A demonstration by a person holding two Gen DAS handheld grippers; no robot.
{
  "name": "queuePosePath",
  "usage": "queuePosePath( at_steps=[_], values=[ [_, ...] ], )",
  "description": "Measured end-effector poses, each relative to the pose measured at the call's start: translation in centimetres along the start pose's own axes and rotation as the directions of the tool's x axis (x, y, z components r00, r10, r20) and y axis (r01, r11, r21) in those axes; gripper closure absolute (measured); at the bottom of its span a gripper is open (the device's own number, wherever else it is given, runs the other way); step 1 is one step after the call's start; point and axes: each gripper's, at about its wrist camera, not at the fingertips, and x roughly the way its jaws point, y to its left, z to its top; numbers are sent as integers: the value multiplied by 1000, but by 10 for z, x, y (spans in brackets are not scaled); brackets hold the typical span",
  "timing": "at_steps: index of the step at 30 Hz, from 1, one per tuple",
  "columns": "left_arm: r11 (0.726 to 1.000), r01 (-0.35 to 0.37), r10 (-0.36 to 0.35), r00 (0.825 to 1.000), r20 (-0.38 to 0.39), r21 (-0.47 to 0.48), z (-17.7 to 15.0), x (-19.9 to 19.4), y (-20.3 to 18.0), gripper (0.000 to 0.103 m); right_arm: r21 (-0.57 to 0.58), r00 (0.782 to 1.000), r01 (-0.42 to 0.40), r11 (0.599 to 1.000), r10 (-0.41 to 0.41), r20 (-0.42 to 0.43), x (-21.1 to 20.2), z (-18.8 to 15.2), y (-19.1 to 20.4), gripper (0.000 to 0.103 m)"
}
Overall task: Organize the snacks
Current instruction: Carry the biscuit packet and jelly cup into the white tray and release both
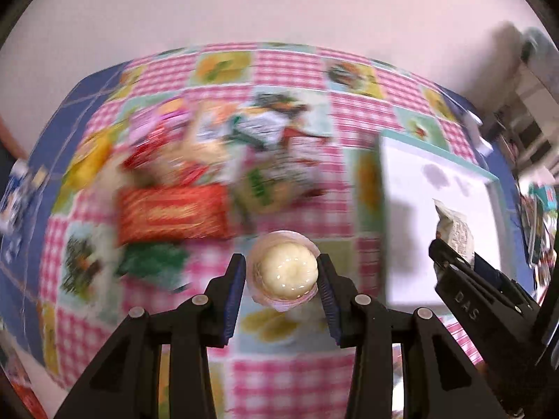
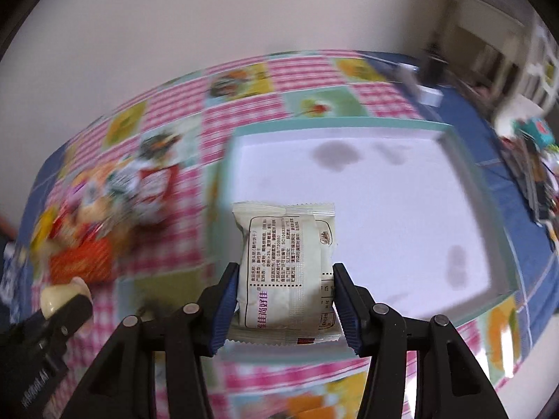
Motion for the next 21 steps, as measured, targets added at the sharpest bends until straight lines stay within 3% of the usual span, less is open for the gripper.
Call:
queuePosePath(
  at_steps=[10, 15, 21],
  values=[
    [985, 97, -91, 995, -43, 143, 32, 51, -86, 60, 186, 998, 58, 981, -54, -28, 25, 28, -68, 48],
    [979, 124, -115, 991, -64, 159, 45, 77, -107, 60, 237, 997, 78, 968, -71, -40, 35, 35, -89, 48],
    [974, 129, -125, 992, -35, 189, 63, 86, -121, 60, 284, 995, 97, 954, -84, -54, 49, 45, -107, 48]
  ],
)
